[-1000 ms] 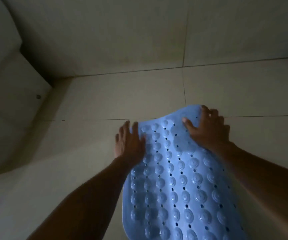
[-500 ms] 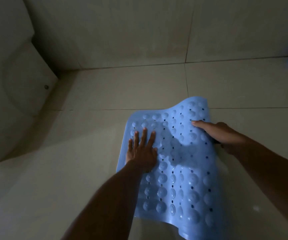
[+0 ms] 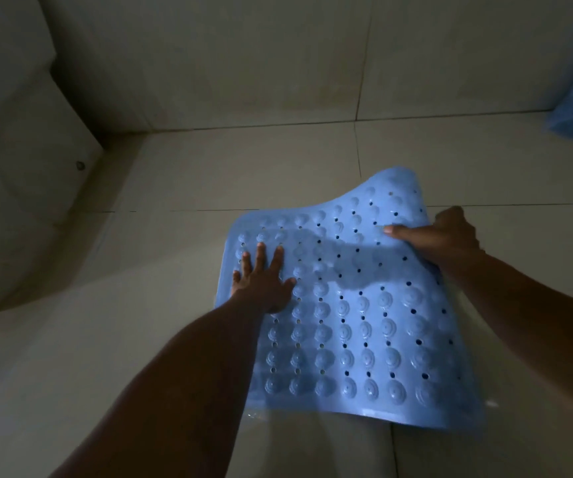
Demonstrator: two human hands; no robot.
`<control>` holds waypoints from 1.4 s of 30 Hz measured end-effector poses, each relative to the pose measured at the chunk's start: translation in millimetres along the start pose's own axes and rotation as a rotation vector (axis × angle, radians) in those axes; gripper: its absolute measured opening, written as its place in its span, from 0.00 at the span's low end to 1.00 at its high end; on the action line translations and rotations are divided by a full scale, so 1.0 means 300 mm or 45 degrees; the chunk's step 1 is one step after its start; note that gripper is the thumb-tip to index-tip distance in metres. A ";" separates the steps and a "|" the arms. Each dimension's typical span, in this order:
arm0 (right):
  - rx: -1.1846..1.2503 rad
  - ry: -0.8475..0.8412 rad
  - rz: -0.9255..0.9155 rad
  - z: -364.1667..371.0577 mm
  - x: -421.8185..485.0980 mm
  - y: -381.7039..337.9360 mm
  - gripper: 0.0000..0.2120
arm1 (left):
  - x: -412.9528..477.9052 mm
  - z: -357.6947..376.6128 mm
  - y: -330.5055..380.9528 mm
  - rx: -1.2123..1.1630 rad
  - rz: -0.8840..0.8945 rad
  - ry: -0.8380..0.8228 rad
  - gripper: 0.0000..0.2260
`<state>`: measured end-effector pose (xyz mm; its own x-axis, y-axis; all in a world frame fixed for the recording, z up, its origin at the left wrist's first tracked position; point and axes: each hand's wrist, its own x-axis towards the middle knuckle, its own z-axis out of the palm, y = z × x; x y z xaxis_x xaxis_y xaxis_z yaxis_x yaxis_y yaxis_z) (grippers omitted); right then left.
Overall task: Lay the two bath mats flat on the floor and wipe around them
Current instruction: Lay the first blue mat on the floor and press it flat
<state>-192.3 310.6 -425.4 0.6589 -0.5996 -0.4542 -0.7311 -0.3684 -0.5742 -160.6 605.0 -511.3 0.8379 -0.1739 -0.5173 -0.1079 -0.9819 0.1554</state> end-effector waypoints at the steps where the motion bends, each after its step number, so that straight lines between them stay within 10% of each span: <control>1: -0.126 -0.005 -0.007 -0.006 -0.003 -0.012 0.64 | -0.002 0.005 0.002 -0.007 -0.005 0.014 0.34; 8: 0.237 -0.244 0.075 -0.041 0.051 0.037 0.34 | -0.015 0.053 0.007 0.018 0.048 0.138 0.33; 19: 0.492 -0.415 0.049 -0.153 0.070 0.181 0.23 | -0.048 0.084 0.110 0.004 0.264 0.283 0.34; 25: 0.367 -0.630 0.056 -0.198 0.070 0.166 0.22 | -0.056 0.133 0.323 0.071 0.292 0.011 0.45; 35: -0.136 0.292 -0.037 -0.238 0.157 0.217 0.46 | -0.010 0.068 0.324 0.099 0.209 -0.060 0.47; 42: -0.473 0.330 0.062 -0.202 0.166 0.334 0.45 | 0.005 0.070 0.317 0.108 0.208 -0.052 0.48</control>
<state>-243.5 200.8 -464.1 0.5905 -0.7633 -0.2621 -0.8054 -0.5369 -0.2512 -180.6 509.7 -514.9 0.7834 -0.3331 -0.5248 -0.2873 -0.9427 0.1695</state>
